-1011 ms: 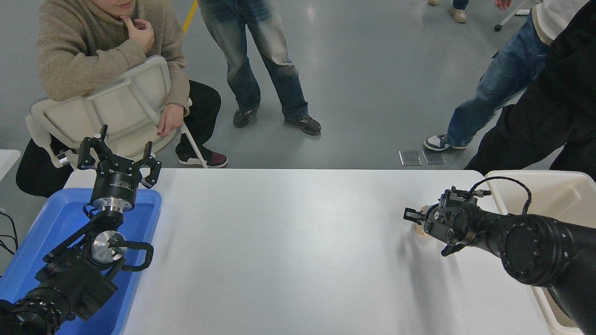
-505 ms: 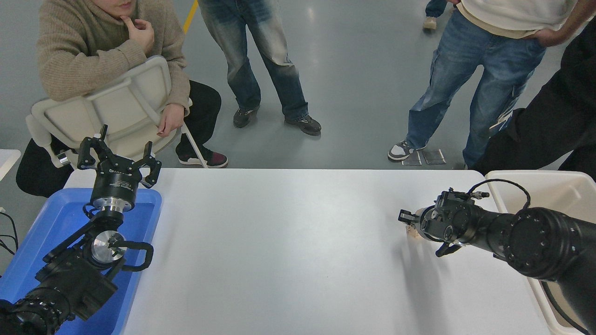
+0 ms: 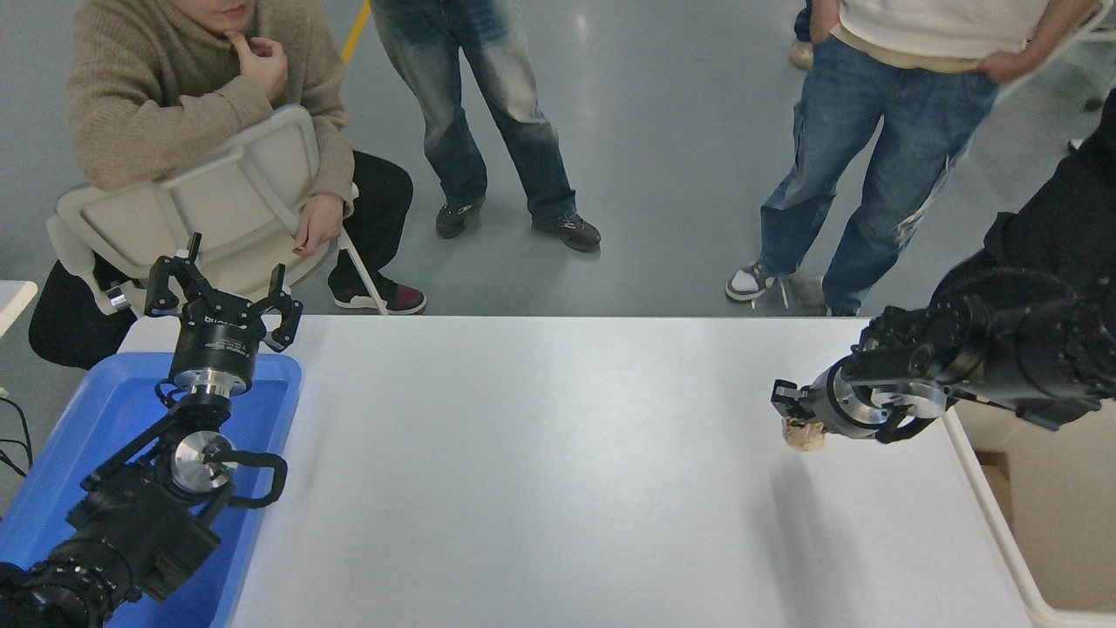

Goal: Pick up paper ball place in dustbin

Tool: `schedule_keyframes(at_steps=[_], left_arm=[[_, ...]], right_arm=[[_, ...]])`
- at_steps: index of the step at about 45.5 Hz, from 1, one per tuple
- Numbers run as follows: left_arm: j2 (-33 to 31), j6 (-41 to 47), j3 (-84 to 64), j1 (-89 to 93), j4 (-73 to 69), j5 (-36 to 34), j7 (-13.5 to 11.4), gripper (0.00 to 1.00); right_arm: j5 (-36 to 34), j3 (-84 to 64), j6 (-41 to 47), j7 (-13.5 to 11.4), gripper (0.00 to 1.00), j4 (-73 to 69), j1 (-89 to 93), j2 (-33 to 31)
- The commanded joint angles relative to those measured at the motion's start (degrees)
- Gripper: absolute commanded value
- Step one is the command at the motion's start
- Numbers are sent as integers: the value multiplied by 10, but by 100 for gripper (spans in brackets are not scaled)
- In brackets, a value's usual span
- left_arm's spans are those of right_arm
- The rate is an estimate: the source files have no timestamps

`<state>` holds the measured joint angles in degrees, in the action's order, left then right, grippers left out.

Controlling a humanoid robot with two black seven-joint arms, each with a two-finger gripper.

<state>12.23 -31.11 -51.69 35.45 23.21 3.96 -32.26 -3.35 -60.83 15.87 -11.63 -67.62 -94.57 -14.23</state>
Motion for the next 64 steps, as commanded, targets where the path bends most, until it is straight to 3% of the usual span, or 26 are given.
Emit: schedule_keyframes(at_steps=[1,5,22,50,64], left_arm=[[0,0,0,0,0,0,0,99],[0,0,0,0,0,0,0,99],[0,0,1,0,-1,0,0,99],[0,0,1,0,0,1,0,99],[0,0,1,0,0,0,0,99]], right_arm=[[-2,-11,229,2,0,-82,-179,-29],[-2,-11,291,2,0,-83,-226,-37],[0,-27,291,2,0,-129,-353,-51],[15,-114,291,0,0,-115,-343,-105],[75,-151,291,0,0,-78,-302,-249]])
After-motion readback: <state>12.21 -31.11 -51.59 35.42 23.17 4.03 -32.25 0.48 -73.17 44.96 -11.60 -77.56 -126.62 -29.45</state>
